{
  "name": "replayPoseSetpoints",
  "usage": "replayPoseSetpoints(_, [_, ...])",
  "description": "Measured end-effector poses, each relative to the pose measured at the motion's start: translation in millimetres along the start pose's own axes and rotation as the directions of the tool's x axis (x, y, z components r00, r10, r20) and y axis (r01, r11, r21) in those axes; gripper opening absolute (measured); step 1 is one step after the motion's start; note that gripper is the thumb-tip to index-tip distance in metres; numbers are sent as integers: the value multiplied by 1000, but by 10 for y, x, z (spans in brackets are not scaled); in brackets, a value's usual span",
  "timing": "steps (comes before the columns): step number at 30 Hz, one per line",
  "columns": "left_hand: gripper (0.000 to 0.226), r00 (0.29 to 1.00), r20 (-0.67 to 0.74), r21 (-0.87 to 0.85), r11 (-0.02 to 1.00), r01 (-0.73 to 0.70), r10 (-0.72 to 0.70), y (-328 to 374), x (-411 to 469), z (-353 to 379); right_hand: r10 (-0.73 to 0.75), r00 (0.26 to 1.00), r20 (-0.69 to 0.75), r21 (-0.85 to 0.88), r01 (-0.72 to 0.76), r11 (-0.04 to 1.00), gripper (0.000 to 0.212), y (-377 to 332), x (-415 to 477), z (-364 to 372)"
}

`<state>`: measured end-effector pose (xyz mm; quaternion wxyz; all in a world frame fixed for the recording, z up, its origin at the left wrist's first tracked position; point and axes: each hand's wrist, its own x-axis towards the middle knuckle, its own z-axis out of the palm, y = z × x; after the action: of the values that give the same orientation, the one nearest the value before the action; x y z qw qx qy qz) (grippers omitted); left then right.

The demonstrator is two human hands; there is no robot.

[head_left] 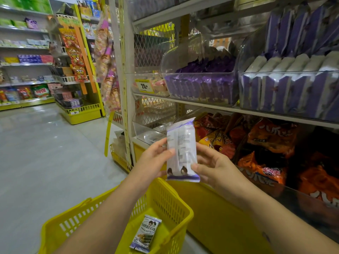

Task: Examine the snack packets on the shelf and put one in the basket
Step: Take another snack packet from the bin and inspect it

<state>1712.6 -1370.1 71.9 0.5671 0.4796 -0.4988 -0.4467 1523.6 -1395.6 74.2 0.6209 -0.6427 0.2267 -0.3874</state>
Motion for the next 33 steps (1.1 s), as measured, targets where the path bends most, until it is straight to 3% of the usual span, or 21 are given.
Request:
replayPoseSetpoints(4, [66, 971, 237, -93, 995, 30, -7, 73, -27, -1, -6, 1000, 12, 291, 2, 957, 56, -25, 24, -21])
replayPoseSetpoints(7, [71, 957, 283, -178, 984, -18, 69, 150, -18, -27, -34, 998, -48, 304, 48, 952, 62, -85, 30, -16])
replayPoseSetpoints(11, [73, 966, 130, -115, 971, -208, 223, 380, -47, 86, -107, 979, -172, 72, 121, 990, 65, -296, -24, -6])
replayPoseSetpoints(16, [43, 857, 5, -17, 856, -516, 516, 857, -120, 496, -270, 946, -182, -239, 224, 945, 62, -821, -200, -71])
replayPoseSetpoints(18, [37, 807, 34, 69, 804, -591, 590, 1109, -130, 717, -332, 924, -189, -344, 254, 904, 63, -1101, -279, -165])
replayPoseSetpoints(22, [51, 720, 175, 204, 691, -694, 671, 1553, -104, 1184, -395, 887, -238, -501, 236, 833, 57, -1661, -464, -432])
replayPoseSetpoints(24, [52, 682, 202, 235, 641, -731, 703, 1756, -72, 1395, -430, 865, -258, -661, 167, 732, 58, -1953, -581, -609])
replayPoseSetpoints(27, [50, 649, 249, 281, 588, -759, 719, 2014, 44, 1664, -455, 852, -257, -876, -7, 482, 47, -2411, -767, -906])
replayPoseSetpoints(30, [45, 636, 348, 325, 548, -771, 689, 2190, 207, 1915, -484, 833, -268, -953, -155, 262, 26, -2816, -907, -1196])
replayPoseSetpoints(33, [42, 598, 461, 352, 483, -801, 656, 2315, 349, 2160, -483, 832, -272, -957, -285, 48, 20, -3122, -943, -1428])
